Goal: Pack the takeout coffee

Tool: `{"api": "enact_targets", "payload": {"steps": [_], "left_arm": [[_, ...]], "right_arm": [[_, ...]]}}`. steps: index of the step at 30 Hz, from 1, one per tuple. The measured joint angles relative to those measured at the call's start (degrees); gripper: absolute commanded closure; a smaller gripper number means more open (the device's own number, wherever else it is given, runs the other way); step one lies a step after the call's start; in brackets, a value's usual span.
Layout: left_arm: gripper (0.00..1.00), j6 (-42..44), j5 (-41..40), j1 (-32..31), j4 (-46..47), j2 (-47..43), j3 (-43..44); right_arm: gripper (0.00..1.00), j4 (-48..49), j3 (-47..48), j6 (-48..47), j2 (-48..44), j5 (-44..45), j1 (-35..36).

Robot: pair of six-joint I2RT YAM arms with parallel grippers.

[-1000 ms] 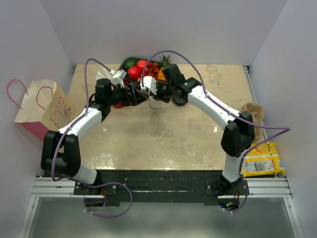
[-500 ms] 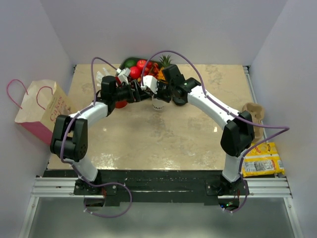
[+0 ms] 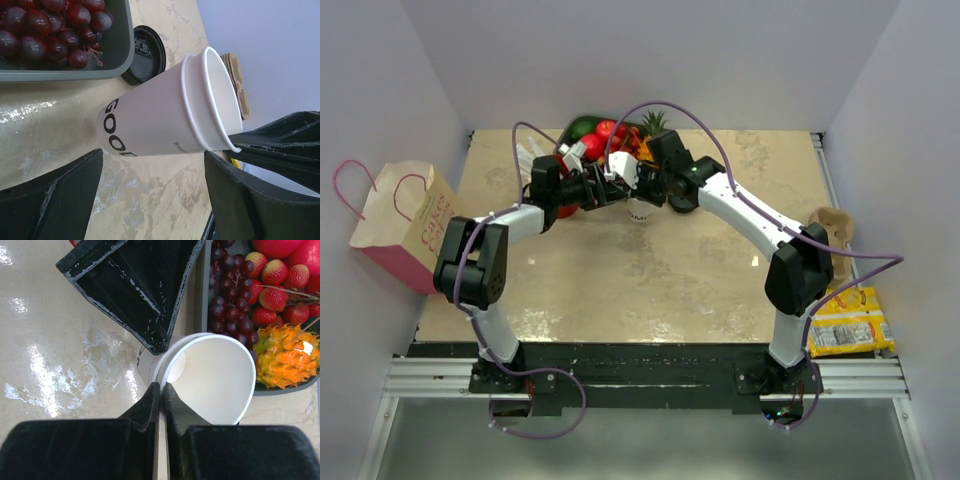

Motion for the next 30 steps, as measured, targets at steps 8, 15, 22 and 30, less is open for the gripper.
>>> {"api": "enact_targets", "payload": {"steps": [8, 15, 22, 30], "left_arm": [[0.14, -1.6, 0.7, 0.0, 1.4, 1.4, 1.0], [0.14, -2.8, 1.5, 0.0, 2.8, 3.8, 2.2], [0.14, -3.7, 1.6, 0.0, 2.6, 5.6, 3.4], [0.14, -3.8, -0.9, 0.0, 1.2, 7.4, 3.7]], "right_arm": [[1.0, 0.0, 0.5, 0.2, 0.4, 0.4, -0.1], [1.0, 0.0, 1.2, 0.3, 2.6, 1.1, -0.1], [1.0, 0.1, 1.3, 1.0, 2.9, 1.3, -0.2], [1.0, 0.0, 1.8, 1.8, 2.9, 1.1, -0.4]]}}
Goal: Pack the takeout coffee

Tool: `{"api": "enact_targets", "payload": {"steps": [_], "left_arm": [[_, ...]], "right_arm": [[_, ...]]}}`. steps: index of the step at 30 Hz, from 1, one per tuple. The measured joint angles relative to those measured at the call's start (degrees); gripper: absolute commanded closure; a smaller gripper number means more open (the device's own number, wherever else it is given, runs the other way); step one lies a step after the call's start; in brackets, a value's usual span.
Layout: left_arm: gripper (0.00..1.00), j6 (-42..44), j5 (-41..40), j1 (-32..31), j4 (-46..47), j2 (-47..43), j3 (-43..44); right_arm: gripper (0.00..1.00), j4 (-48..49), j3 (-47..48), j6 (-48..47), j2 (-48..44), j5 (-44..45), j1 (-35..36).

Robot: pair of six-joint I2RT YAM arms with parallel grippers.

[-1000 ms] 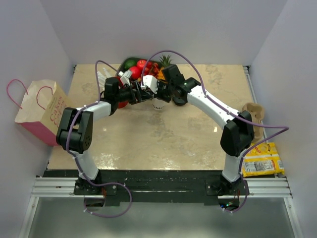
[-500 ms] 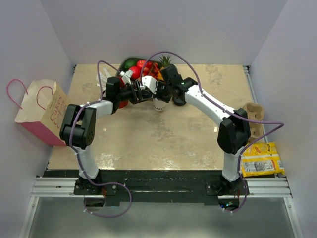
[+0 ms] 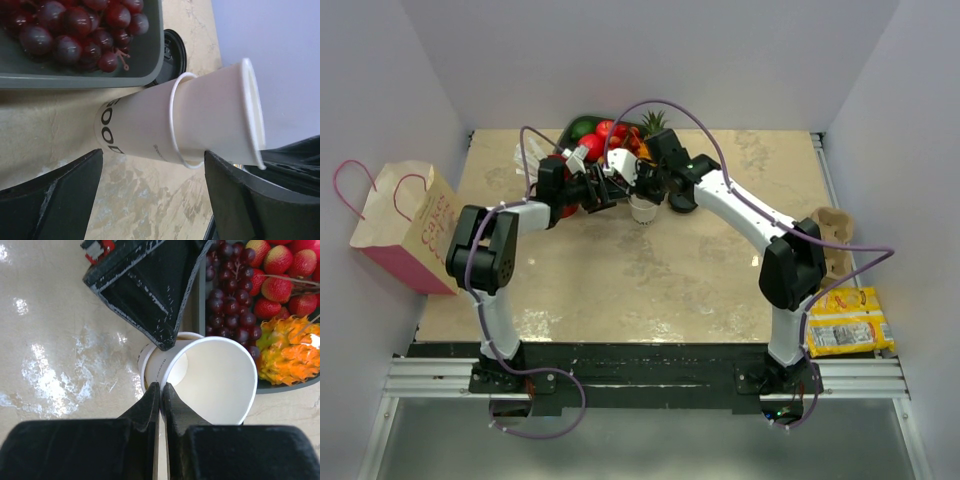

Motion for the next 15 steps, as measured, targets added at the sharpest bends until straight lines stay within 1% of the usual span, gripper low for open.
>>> {"api": "enact_targets", "payload": {"steps": [9, 15], "left_arm": [[0.14, 0.3, -1.4, 0.0, -1.9, 0.7, 0.2], [0.12, 3.6, -1.6, 0.1, -6.4, -0.1, 4.2]], "right_arm": [[1.0, 0.5, 2.7, 0.8, 0.0, 0.0, 0.0], [1.0, 0.2, 8.4, 1.1, -0.3, 0.2, 0.0]]}}
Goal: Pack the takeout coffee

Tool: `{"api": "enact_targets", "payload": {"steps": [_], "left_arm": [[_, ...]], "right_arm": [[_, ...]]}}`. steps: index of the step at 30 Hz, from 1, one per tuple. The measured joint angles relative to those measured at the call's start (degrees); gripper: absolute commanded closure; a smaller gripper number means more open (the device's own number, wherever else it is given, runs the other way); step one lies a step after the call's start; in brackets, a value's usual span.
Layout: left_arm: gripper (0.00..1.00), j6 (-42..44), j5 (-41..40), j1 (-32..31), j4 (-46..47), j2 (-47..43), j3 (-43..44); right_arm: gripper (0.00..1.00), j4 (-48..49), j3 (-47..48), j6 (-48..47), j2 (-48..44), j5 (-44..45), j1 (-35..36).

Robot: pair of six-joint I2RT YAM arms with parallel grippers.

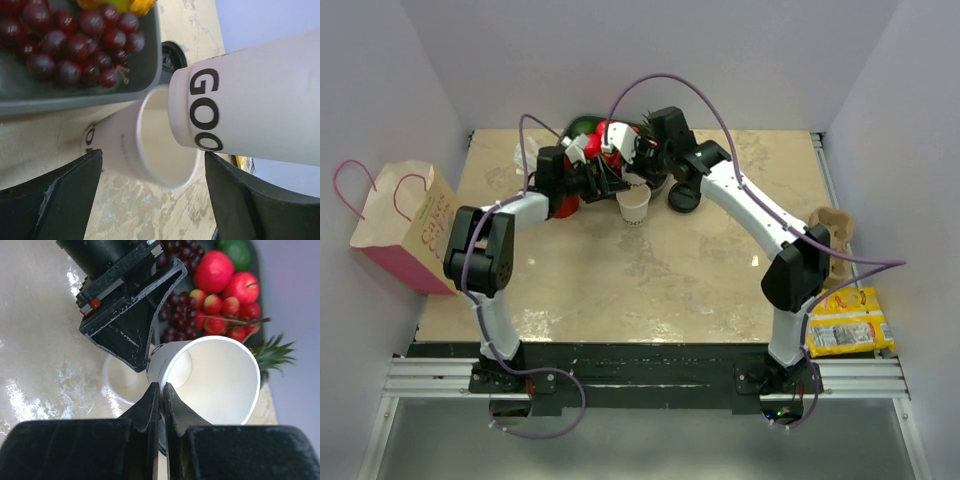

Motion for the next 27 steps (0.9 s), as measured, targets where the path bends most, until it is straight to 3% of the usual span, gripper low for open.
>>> {"api": "enact_targets", "payload": {"steps": [8, 13, 18, 27], "left_arm": [[0.13, 5.5, -0.4, 0.2, -5.2, -9.7, 4.8], [0.12, 9.7, -1.6, 0.3, -9.0, -14.4, 6.0], [0.12, 14.0, -3.4, 0.3, -12.7, -18.7, 6.0], [0.12, 20.5, -6.8, 0.3, -15.5, -25.9, 6.2]], "right_arm": [[1.0, -3.0, -2.2, -4.2, -13.1, -1.3, 0.1], [1.0, -8.0, -11.4, -7.4, -23.4, -4.1, 0.3], [1.0, -10.9, -22.9, -7.5, -26.2, -6.4, 1.5], [1.0, -3.5, -42.3, -6.4, -28.1, -2.3, 9.2]]}}
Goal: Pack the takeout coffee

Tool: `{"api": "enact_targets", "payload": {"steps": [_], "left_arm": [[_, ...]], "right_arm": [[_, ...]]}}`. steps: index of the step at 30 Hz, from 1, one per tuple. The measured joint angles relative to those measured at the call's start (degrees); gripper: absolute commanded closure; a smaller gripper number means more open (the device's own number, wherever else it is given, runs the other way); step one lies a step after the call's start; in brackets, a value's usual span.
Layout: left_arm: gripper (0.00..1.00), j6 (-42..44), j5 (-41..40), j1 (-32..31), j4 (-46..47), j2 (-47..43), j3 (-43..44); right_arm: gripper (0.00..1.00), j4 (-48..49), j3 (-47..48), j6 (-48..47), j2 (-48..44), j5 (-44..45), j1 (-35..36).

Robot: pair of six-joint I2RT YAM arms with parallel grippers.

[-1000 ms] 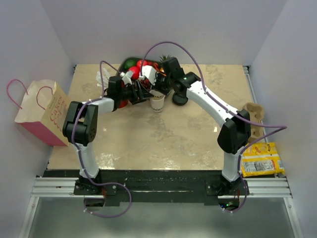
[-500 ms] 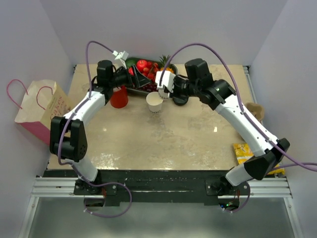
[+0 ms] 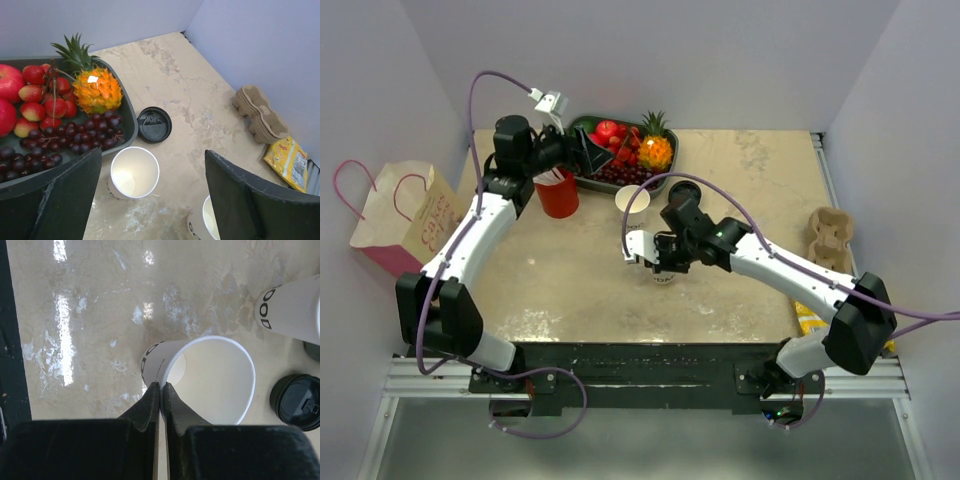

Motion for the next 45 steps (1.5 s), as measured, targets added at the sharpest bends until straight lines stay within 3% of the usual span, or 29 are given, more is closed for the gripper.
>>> {"api": "enact_targets", "payload": {"steps": [17, 24, 29, 34, 38, 40, 43, 45], "left_arm": [[0.12, 3.6, -2.3, 0.0, -1.7, -2.2, 0.0], [0.12, 3.3, -2.3, 0.0, -1.6, -2.2, -1.0], [0.12, 2.9, -2.1, 0.0, -1.6, -2.2, -1.5], [0.12, 2.9, -1.5, 0.0, -1.6, -2.2, -1.5], [0.12, 3.6, -1.2, 0.1, -3.3, -2.2, -1.1], [0.11, 4.9, -1.2, 0.3, -4.3, -2.2, -1.0], [0.11, 7.7, -2.0, 0.5, -7.1, -2.2, -0.9], [0.11, 9.3, -3.6, 0.5, -9.3, -2.2, -0.7]], "right_arm": [[0.98, 11.6, -6.9, 8.3, 0.0, 1.0, 1.3], [0.65, 12.4, -7.0, 8.6, 0.0, 0.9, 1.3], [0.6, 9.2, -5.7, 7.5, 0.0, -0.1, 1.3], [0.59, 1.9, 3.5, 9.0, 1.2, -4.3, -0.8], [0.54, -0.4, 20.9, 15.8, 7.5, -11.0, -10.0], [0.51, 1.5, 25.3, 18.8, 9.8, -12.4, -15.1], [0.26, 3.2, 27.2, 22.5, 13.6, -12.5, -20.8], [0.27, 3.4, 29.9, 25.2, 19.1, -11.0, -23.7]]}}
